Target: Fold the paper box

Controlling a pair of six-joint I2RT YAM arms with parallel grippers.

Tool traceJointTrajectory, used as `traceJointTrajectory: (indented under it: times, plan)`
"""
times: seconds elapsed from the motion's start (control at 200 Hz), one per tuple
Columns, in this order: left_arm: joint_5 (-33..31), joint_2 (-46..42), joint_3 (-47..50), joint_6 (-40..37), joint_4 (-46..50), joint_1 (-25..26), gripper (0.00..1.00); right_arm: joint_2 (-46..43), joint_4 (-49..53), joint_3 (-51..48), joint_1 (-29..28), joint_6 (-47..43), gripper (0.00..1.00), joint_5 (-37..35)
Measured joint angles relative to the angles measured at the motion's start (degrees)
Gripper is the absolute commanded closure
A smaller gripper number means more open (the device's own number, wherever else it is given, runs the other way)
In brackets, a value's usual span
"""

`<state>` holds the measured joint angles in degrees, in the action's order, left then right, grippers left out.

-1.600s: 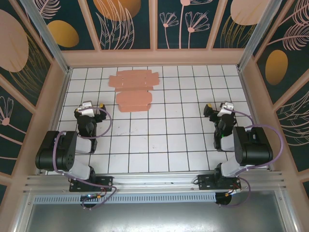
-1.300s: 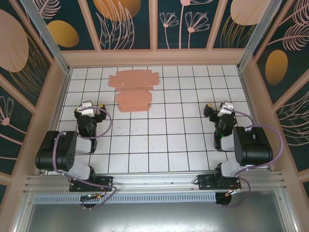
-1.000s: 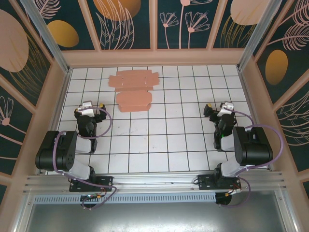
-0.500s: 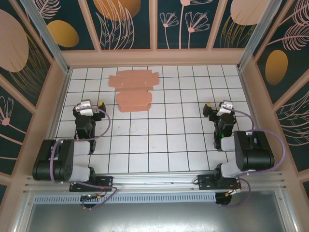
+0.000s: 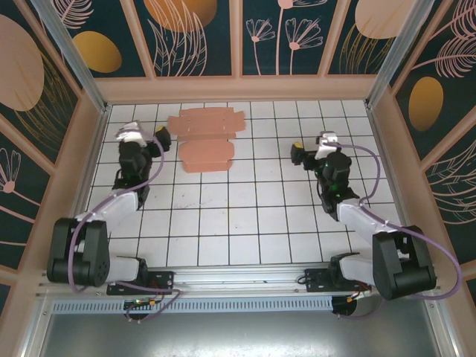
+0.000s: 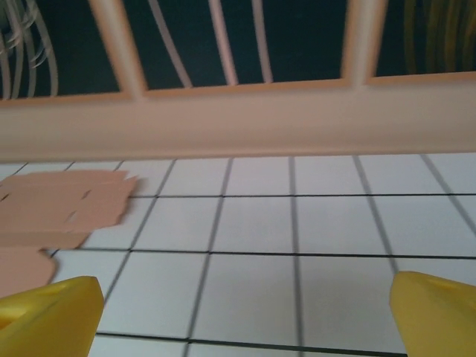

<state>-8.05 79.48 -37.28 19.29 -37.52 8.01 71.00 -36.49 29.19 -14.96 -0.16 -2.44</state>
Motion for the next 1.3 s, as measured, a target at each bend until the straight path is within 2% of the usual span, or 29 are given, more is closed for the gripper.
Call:
traceJointTrajectory:
  times: [0.135, 0.315, 0.45, 0.726, 1.006, 1.301]
  plan:
    - [-0.83, 8.55, -7.74, 4.31, 4.70, 5.57, 0.01, 3.32, 4.70, 3.43, -4.57, -0.83, 0.01, 1.99]
    - [-1.62, 17.79, -16.76, 11.93, 9.73, 7.96, 0.01, 6.84, 12.20, 7.52, -9.97, -3.19, 0.01, 0.28]
    - [0.13, 25.44, -23.41, 16.81, 13.38, 8.96, 0.01, 6.84, 14.75, 7.54, -10.32, -3.85, 0.01, -1.86]
    - [4.46, 33.48, -28.30, 23.04, 19.34, 11.52, 0.01, 6.84, 16.28, 7.54, -10.32, -3.74, 0.01, -4.07]
    - [7.08, 33.99, -23.85, 24.48, 19.96, 11.93, 0.01, 6.84, 16.26, 7.54, -10.21, -2.03, 0.01, -4.17]
    - [10.47, 24.15, -9.27, 24.04, 14.56, 11.93, 0.01, 6.84, 16.28, 7.54, -9.27, 1.38, 0.01, -3.52]
